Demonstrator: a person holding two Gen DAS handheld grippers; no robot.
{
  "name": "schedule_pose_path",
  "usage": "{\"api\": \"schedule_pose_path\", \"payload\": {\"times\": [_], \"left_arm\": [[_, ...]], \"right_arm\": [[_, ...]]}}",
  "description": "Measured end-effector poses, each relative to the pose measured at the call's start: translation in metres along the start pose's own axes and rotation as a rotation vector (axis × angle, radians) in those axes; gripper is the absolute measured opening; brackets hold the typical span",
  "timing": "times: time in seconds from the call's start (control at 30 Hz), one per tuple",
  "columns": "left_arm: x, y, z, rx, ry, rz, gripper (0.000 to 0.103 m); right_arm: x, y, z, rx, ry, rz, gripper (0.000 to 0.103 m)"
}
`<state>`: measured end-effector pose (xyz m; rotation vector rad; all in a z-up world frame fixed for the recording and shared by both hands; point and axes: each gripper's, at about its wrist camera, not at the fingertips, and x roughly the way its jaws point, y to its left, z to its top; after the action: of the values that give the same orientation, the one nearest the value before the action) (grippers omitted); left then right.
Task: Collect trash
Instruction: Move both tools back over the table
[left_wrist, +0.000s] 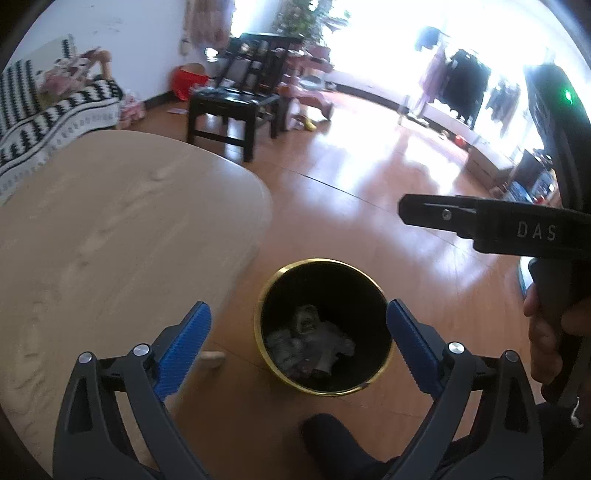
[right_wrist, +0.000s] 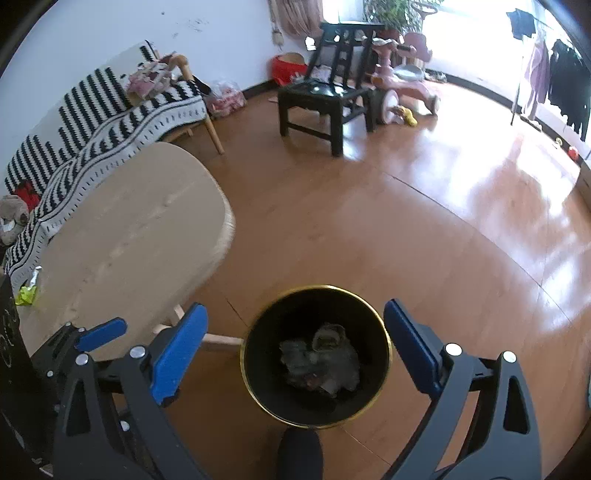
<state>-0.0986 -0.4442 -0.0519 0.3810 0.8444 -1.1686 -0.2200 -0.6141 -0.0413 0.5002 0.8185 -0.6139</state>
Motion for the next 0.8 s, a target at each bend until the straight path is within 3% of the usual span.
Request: {"api": "schedule_pose_path", "payload": {"times": [0.17, 0.5, 0.63, 0.8], "left_arm": [[-0.040, 0.055, -0.009, -0.075, -0.044, 0.081, 0.096], [-0.153, 0.242, -0.063, -0.351, -0.140, 0.413, 0.096], [-0.196, 0.310, -0.100, -0.438, -0.160, 0.591, 0.096], [-0.224, 0.376, -0.127, -0.543, -0.159, 0.697, 0.096]], "right_arm": [[0.001, 0.052, 0.010, -0.052, -0.013, 0.044, 0.094], [0.025, 0.240, 0.020, -0.245, 0.017, 0.230, 0.095], [0.040, 0.311, 0.013, -0.327, 0.052, 0.281, 0.095], [0.060, 0.387, -0.008, -0.432, 0.094, 0.320, 0.095]]}}
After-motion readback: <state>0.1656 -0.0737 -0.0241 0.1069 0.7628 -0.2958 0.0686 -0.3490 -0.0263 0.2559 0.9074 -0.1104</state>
